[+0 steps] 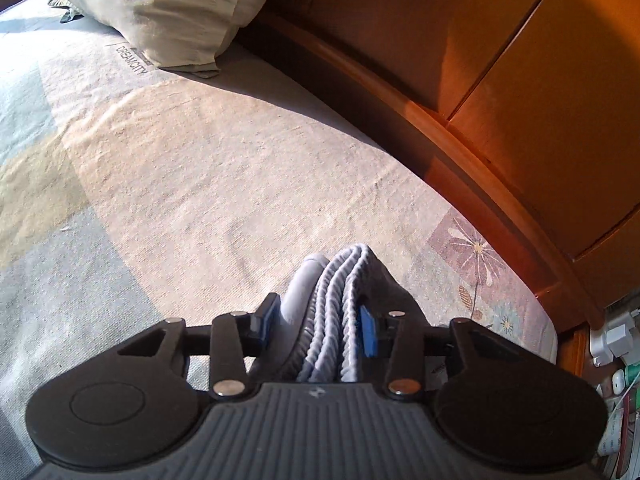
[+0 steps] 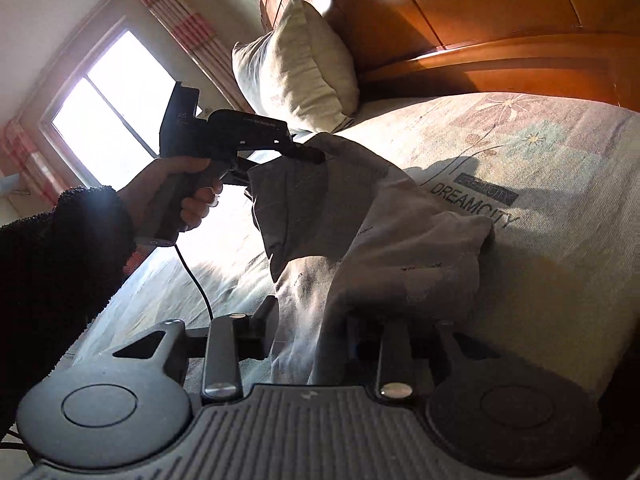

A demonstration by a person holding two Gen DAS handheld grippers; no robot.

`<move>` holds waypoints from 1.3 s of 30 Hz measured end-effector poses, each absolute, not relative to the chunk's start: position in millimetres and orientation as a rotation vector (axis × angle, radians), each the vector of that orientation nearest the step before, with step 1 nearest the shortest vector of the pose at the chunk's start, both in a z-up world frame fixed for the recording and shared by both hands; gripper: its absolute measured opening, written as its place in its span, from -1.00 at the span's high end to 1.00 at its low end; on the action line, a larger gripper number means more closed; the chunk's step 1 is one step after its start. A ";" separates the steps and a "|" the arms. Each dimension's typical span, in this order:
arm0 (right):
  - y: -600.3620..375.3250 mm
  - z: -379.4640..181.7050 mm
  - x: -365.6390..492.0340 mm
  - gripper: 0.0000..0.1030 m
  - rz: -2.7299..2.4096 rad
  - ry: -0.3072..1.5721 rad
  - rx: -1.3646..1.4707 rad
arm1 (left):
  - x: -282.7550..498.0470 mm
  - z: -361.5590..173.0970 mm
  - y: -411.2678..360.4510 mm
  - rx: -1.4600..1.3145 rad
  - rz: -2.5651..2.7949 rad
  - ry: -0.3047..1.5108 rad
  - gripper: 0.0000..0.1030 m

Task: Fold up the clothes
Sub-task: 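Lower the pants onto the bed and open both grippers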

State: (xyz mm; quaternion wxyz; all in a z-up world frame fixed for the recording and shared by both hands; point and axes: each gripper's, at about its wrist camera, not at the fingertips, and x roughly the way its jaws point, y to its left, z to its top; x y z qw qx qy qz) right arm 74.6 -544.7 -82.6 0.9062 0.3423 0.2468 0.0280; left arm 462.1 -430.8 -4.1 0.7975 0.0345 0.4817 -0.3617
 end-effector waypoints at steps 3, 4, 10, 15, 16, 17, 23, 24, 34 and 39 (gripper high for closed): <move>-553.0 -94.8 70.7 -0.14 0.041 0.532 0.767 | 467.6 14.2 -412.6 0.041 -0.734 0.983 0.03; -557.5 -99.7 69.3 -0.14 0.038 0.533 0.798 | 466.4 18.5 -407.2 0.028 -0.741 0.981 -0.02; -596.2 -133.4 57.8 -0.36 0.021 0.472 1.118 | 420.7 4.5 -386.6 -0.022 -0.915 1.043 -0.19; -626.1 -157.6 62.9 -0.43 0.020 0.338 1.415 | 369.7 -42.7 -371.0 -0.067 -1.023 1.117 -0.20; -629.0 -157.4 66.6 -0.43 -0.002 0.324 1.426 | 365.1 -48.2 -369.8 -0.070 -1.028 1.132 -0.20; -631.2 -151.9 70.5 -0.43 -0.035 0.317 1.392 | 361.1 -53.5 -368.6 -0.072 -1.031 1.147 -0.20; -626.8 -104.2 90.3 0.55 -0.199 0.386 0.929 | 356.0 -54.9 -369.8 -0.033 -1.044 1.117 -0.22; -625.9 -102.9 90.9 0.69 -0.259 0.427 0.845 | 356.9 -52.4 -370.7 -0.022 -1.045 1.101 -0.23; -571.7 -77.3 112.1 0.32 -0.266 0.491 0.370 | 371.3 -40.0 -395.1 0.137 -1.031 0.908 -0.39; -569.3 -102.2 131.9 0.36 -0.291 0.575 0.304 | 392.0 -81.6 -383.6 0.221 -0.864 0.922 -0.38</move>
